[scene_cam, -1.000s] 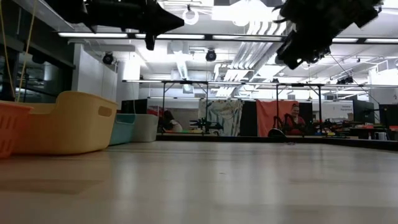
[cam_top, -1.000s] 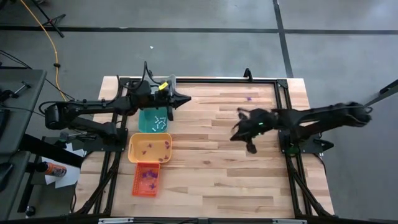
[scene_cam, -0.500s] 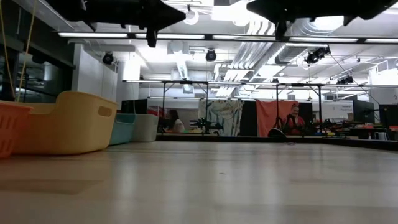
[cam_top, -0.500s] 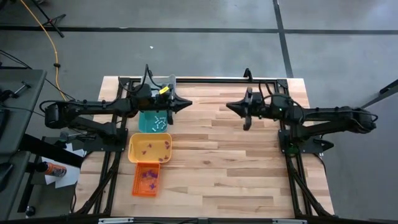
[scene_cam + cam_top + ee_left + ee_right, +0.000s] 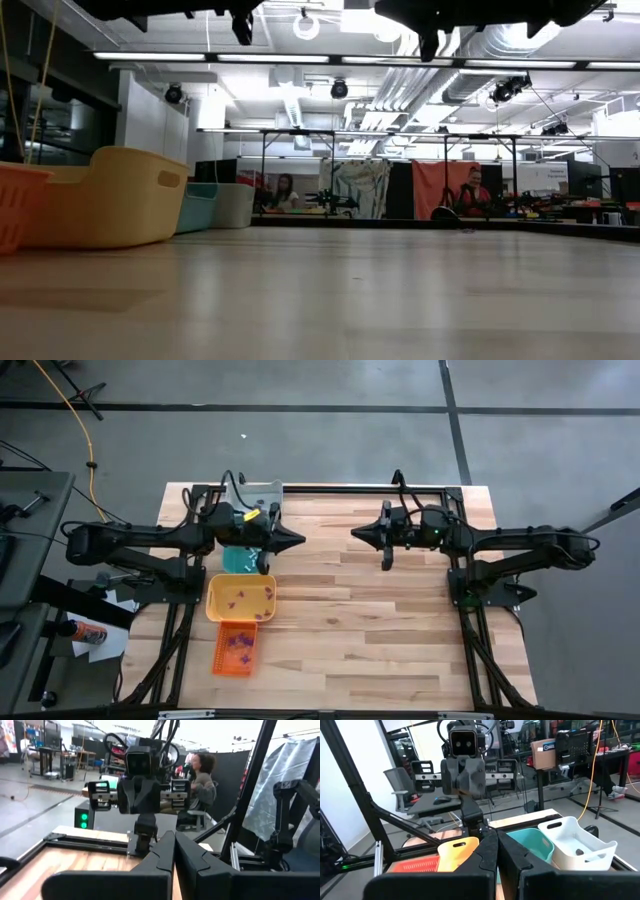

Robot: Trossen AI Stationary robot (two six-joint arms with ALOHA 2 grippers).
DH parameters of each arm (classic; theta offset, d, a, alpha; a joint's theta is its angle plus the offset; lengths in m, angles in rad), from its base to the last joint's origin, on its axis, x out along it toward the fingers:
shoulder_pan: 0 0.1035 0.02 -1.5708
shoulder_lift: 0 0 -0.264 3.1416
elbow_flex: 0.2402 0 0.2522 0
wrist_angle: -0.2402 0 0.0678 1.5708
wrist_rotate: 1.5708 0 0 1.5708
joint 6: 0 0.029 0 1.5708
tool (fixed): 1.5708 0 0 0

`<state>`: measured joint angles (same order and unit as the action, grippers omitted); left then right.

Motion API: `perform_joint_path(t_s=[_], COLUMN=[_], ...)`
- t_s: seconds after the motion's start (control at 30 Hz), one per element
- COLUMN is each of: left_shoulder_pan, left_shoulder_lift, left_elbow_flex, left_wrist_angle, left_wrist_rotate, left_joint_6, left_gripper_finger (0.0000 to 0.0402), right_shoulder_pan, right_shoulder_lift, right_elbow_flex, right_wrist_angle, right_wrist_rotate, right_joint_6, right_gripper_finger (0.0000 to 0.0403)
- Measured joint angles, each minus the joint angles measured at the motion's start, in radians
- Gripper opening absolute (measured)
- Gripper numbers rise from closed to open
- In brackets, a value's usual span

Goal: Sort Halloween decoration
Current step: Put the purple spider toy in the orange bin

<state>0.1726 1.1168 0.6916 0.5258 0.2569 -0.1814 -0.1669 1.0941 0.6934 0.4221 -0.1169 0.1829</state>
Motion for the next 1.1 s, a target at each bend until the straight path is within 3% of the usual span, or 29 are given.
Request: perform_joint_path(t_s=[0.83,1.1], left_shoulder_pan=[-0.026,-0.025], left_shoulder_lift=[-0.005,-0.005], left_elbow_flex=[0.0,0.0], left_wrist_angle=[-0.005,-0.006], left_wrist_rotate=[-0.001,-0.001], left_joint_6=[-0.009,-0.079], left_gripper_finger=[0.0,0.0], right_shoulder_pan=[0.0,-0.01], right_shoulder_lift=[-0.003,-0.003], right_elbow_flex=[-0.002,-0.002], right_wrist_angle=[-0.022,-0.021], right_wrist_rotate=[-0.004,-0.003], right_joint_6=[0.006,0.232], right_gripper_finger=[0.0,0.0])
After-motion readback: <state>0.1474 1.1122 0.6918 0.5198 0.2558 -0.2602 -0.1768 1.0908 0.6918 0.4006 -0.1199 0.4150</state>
